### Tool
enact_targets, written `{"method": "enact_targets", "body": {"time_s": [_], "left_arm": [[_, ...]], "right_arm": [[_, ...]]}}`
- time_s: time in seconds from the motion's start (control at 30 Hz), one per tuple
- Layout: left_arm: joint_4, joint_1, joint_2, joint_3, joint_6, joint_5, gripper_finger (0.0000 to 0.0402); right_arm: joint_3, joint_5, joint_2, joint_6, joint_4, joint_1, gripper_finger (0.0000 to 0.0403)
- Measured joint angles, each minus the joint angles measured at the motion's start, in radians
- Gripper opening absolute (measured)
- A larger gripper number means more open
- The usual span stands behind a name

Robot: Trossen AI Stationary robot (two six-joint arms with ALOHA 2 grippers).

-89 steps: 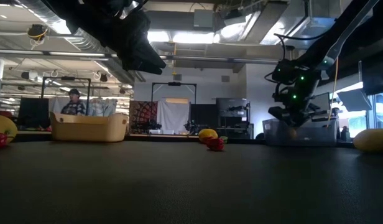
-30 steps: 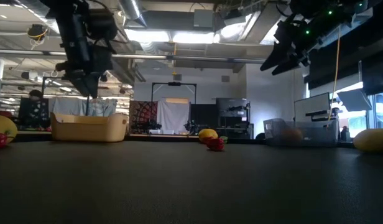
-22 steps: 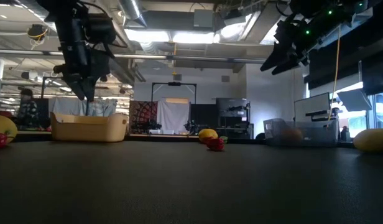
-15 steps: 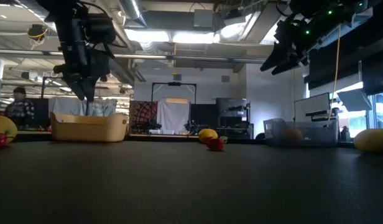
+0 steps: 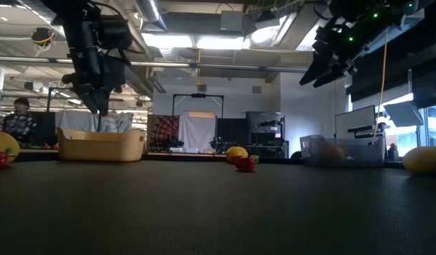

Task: Sort produce into baskets
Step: Put the red bell pepper into the orange bin

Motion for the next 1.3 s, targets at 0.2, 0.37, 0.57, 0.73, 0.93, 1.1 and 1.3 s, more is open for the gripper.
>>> {"method": "enact_targets", "body": {"time_s": [0.2, 0.37, 0.57, 0.73, 0.93, 1.1, 1.3], "left_arm": [[0.038, -0.025, 0.000, 0.000, 0.014, 0.000, 0.0208], [0.091, -0.071, 0.000, 0.000, 0.020, 0.014, 0.0208], [0.111, -0.139, 0.000, 0.000, 0.052, 0.109, 0.0208], [0.111, -0.217, 0.000, 0.000, 0.046, 0.213, 0.0208], [0.111, -0.329, 0.000, 0.000, -0.025, 0.257, 0.0208], [0.111, -0.409, 0.000, 0.000, -0.068, 0.258, 0.0208], [0.087, -0.488, 0.000, 0.000, -0.150, 0.261, 0.0208]], "right_arm": [[0.000, -0.019, 0.000, 0.003, -0.027, 0.000, 0.0285], [0.000, -0.019, 0.000, 0.004, -0.027, 0.000, 0.0285], [0.000, -0.019, 0.000, 0.009, -0.026, 0.000, 0.0285], [0.000, -0.025, 0.000, 0.011, -0.026, 0.000, 0.0285], [0.000, -0.058, 0.000, 0.012, -0.026, 0.000, 0.0285], [0.000, -0.088, 0.000, 0.011, -0.026, 0.000, 0.0285], [0.000, -0.107, 0.000, 0.011, -0.026, 0.000, 0.0285]]}}
